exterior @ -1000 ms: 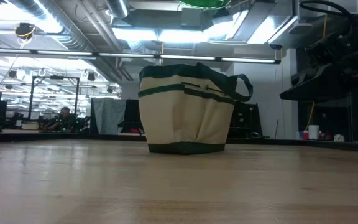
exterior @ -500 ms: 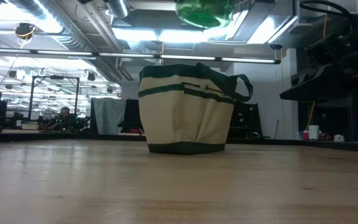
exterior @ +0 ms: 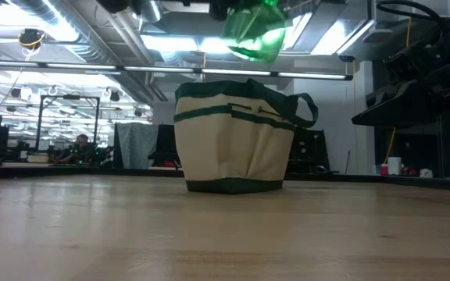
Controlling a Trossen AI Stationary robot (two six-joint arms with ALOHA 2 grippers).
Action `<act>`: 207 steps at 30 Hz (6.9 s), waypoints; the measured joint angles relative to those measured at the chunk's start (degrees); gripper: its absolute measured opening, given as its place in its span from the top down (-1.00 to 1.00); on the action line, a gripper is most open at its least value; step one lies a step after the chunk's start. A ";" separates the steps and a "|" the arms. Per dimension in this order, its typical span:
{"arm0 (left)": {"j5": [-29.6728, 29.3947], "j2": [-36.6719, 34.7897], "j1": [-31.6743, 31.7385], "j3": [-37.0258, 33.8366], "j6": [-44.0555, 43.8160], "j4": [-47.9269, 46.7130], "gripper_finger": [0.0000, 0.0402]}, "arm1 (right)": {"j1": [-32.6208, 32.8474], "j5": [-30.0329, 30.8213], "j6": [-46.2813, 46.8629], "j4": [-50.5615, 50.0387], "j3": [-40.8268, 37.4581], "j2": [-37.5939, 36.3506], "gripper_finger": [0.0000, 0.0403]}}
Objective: Pick & Place Garden tools in Gardening bag
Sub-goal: Put the spray bottle into the gardening bag, then return to Home Position
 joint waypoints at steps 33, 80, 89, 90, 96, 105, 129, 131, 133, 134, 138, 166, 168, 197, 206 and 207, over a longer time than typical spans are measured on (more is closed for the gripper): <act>-3.84 7.93 3.85 -0.03 3.02 -2.76 0.28 | 0.00 -0.01 0.00 0.01 0.00 0.00 0.29; -14.15 6.86 2.83 -0.01 -25.69 -18.67 0.28 | 0.00 -0.02 -0.02 0.02 0.00 0.00 0.29; -14.21 6.82 2.23 0.01 -28.76 -21.83 0.20 | 0.00 0.00 -0.02 0.00 -0.02 0.00 0.29; -14.23 6.82 2.19 0.01 -28.76 -21.96 0.17 | 0.00 0.00 0.00 0.00 -0.02 0.00 0.29; -14.37 6.82 2.20 -0.01 -30.59 -22.13 -0.03 | 0.00 0.00 -0.01 0.00 0.00 0.00 0.29; -14.30 3.03 2.05 -0.10 -30.70 -22.11 -0.28 | 0.00 -0.02 -0.02 0.00 0.00 0.00 0.29; -10.18 -0.55 0.78 0.23 -40.65 -43.56 0.60 | 0.00 0.00 -0.02 -0.02 0.00 0.00 0.29; -10.20 -0.56 0.83 0.26 -40.73 -44.85 0.69 | 0.00 0.00 -0.02 0.02 0.00 0.00 0.29; -10.37 -0.53 0.95 0.24 -41.16 -45.80 0.77 | 0.00 0.00 -0.01 0.00 -0.01 0.00 0.29; -10.36 -0.47 0.97 0.18 -41.36 -46.32 0.80 | 0.00 -0.01 -0.02 0.00 -0.01 0.00 0.29; -11.76 -0.24 0.86 -0.03 -40.90 -47.35 0.90 | 0.00 -0.02 0.00 0.00 0.00 0.00 0.29; -0.97 -12.33 -3.30 -10.36 -15.42 -17.46 0.99 | 0.00 -0.01 -0.01 0.00 -0.01 0.00 0.29; -0.17 -14.34 -2.73 -14.58 -14.07 -12.60 0.99 | 0.00 0.00 -0.01 0.00 0.00 0.00 0.29; -14.93 -34.82 3.02 -44.84 -17.94 -1.95 0.97 | 0.00 -0.02 0.00 0.00 -0.02 0.00 0.29; 12.19 -37.28 15.25 -50.89 -18.05 9.09 0.95 | 0.00 -0.02 -0.02 0.00 0.00 0.00 0.29; 14.69 -37.57 16.66 -52.50 -18.37 12.56 0.96 | 0.00 0.00 -0.01 0.00 -0.01 0.00 0.29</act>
